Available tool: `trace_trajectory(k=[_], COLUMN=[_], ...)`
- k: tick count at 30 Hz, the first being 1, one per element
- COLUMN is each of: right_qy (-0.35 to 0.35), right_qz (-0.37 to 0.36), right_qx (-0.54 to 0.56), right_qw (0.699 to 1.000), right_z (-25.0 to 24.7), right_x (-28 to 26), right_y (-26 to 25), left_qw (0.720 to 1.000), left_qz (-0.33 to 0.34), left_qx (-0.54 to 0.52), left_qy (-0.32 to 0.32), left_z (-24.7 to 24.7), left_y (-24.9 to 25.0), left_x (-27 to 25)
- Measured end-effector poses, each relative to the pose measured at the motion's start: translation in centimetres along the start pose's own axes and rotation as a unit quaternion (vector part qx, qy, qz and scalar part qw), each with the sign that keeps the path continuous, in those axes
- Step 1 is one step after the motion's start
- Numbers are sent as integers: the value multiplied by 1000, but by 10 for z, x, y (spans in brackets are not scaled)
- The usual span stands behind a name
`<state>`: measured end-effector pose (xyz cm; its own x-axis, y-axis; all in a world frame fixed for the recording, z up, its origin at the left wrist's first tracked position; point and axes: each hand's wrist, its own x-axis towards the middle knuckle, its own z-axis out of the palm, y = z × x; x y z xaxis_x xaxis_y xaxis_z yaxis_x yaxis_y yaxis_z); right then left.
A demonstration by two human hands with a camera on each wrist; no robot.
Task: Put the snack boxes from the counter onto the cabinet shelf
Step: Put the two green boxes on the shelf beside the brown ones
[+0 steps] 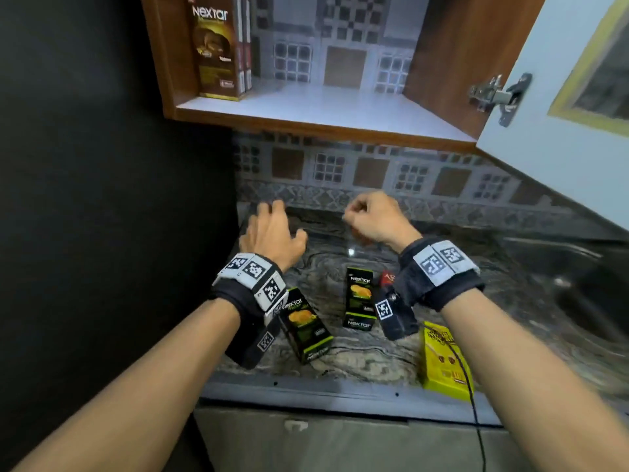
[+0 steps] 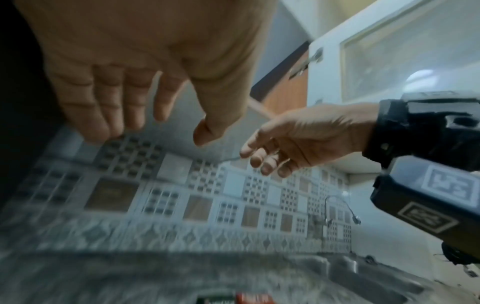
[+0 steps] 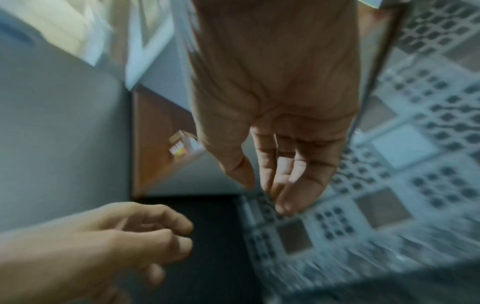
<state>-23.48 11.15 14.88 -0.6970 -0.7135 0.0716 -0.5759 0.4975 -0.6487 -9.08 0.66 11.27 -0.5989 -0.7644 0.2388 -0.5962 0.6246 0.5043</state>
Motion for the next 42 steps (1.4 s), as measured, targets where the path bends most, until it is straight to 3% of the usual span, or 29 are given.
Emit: trace_trajectory(k=[3, 6, 11, 19, 24, 32, 38, 42], right_qy=[-62, -122, -168, -154, -98, 37, 142, 212], right_qz=[111, 149, 190, 213, 193, 60, -67, -124], right_qx=[-70, -180, -250, -182, -141, -98, -59, -50], right_qw=[989, 965, 935, 948, 966, 993, 986, 968], right_z=[40, 71, 105, 135, 124, 48, -36, -89], right_x=[16, 33, 72, 98, 70, -12, -66, -71], right_y=[58, 100, 148, 168, 139, 21, -69, -115], left_qw=[988, 967, 949, 948, 965, 996, 995, 979], left_qz=[-90, -163, -206, -205, -181, -73, 21, 77], left_qx=[26, 45, 101, 88, 58, 35, -8, -42], left_qy=[-126, -189, -217, -226, -179, -38, 94, 186], left_z=[61, 111, 174, 200, 150, -7, -120, -174], left_y=[-19, -36, -52, -65, -48, -2, 33, 62], left_x=[-9, -5, 17, 34, 20, -24, -52, -39])
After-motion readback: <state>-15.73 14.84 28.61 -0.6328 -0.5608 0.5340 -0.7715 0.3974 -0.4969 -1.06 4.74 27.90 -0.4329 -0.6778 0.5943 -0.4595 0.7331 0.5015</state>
